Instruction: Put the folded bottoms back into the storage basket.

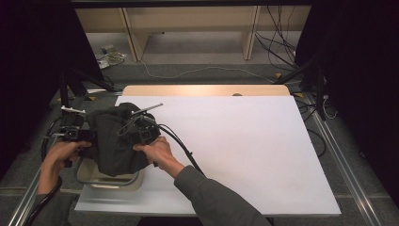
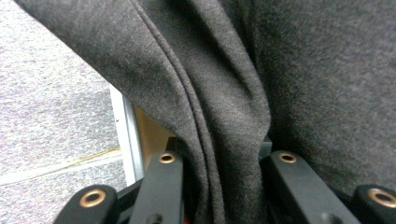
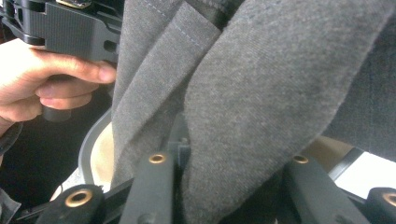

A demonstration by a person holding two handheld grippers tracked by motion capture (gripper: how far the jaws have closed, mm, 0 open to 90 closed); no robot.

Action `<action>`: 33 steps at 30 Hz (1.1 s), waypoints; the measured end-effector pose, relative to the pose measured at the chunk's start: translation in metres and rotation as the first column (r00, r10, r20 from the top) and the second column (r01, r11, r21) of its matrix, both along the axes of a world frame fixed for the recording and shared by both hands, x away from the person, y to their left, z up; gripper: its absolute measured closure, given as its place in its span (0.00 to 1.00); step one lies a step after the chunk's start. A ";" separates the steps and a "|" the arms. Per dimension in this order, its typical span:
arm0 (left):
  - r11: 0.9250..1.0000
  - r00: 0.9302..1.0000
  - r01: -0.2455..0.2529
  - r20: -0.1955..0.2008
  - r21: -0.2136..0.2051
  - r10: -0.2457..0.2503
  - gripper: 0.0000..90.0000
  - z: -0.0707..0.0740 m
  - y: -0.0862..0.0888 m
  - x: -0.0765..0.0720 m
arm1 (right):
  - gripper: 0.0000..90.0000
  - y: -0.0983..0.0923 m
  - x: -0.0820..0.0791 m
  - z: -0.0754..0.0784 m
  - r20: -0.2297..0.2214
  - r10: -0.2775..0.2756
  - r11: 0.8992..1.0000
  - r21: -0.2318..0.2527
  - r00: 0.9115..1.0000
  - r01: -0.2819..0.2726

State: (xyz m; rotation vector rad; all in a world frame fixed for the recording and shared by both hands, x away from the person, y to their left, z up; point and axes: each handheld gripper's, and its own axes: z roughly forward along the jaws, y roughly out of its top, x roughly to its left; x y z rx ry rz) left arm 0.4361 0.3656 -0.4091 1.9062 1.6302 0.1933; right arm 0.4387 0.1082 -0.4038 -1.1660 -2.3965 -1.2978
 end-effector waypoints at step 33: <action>0.999 0.999 -0.037 -0.004 0.032 0.038 0.66 -0.003 -0.013 0.008 | 0.57 0.002 0.002 -0.001 -0.039 0.021 1.000 -0.013 0.999 -0.021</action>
